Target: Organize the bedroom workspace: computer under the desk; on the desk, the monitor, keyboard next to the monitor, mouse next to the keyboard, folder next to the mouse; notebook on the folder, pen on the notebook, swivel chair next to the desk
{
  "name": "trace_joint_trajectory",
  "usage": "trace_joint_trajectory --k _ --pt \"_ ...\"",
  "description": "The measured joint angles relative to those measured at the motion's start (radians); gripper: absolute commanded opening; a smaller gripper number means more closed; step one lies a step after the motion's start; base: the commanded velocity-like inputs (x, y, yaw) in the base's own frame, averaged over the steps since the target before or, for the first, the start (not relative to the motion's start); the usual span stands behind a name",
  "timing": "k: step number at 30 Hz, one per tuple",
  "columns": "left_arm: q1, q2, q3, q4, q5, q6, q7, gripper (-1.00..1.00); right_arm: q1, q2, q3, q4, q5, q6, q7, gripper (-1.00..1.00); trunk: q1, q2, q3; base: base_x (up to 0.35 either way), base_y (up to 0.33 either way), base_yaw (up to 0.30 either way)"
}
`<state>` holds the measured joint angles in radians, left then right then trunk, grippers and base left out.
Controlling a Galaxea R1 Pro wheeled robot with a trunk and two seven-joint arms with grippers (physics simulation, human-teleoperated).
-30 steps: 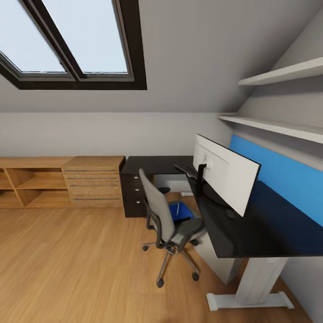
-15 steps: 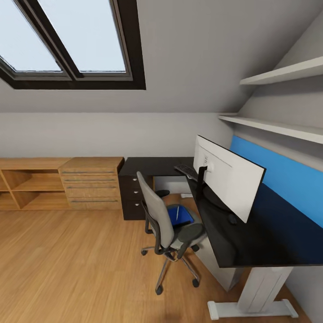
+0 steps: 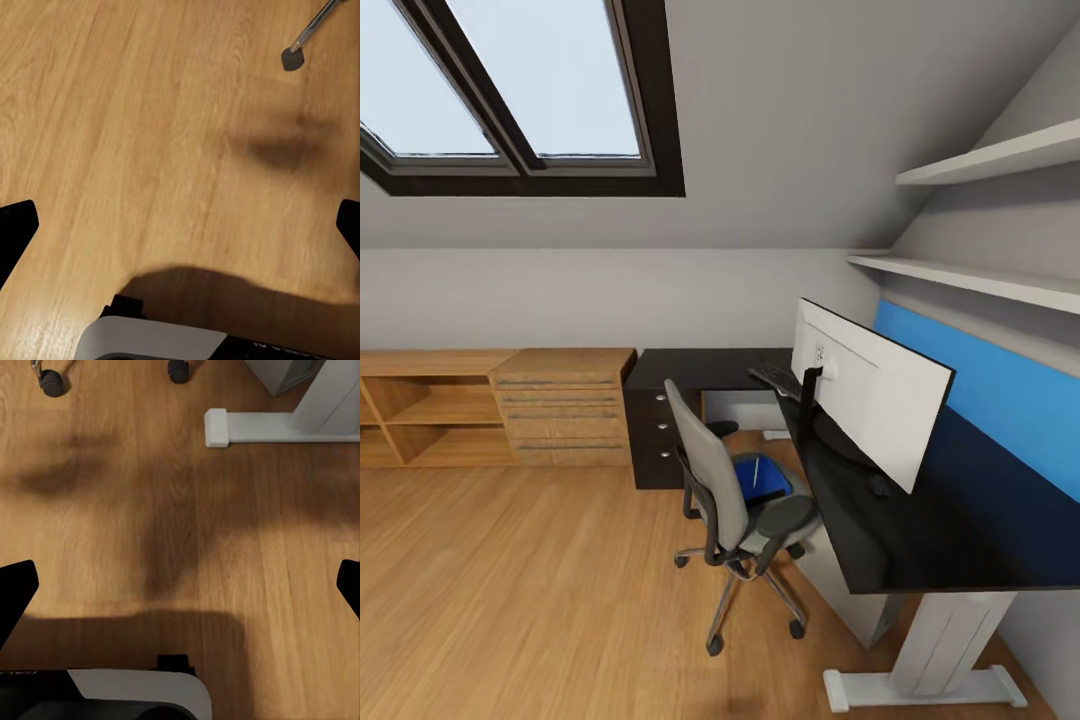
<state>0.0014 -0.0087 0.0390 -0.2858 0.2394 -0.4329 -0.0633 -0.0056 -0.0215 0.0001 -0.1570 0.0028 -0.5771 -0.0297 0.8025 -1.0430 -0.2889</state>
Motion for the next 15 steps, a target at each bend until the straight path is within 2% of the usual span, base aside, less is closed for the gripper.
trace_joint_trajectory --k 12,15 --pt "0.000 0.000 0.000 -0.002 0.001 0.001 0.004 1.00 0.000 0.000 0.000 0.000 0.000 0.000 0.000 1.00 0.046 -0.084 -0.038 0.000 0.000 0.000" --pt "0.000 0.006 0.000 -0.018 0.007 0.002 0.035 1.00 0.000 0.000 0.000 0.000 0.000 0.000 0.000 1.00 0.058 -0.105 -0.047 0.000 0.000 0.000"
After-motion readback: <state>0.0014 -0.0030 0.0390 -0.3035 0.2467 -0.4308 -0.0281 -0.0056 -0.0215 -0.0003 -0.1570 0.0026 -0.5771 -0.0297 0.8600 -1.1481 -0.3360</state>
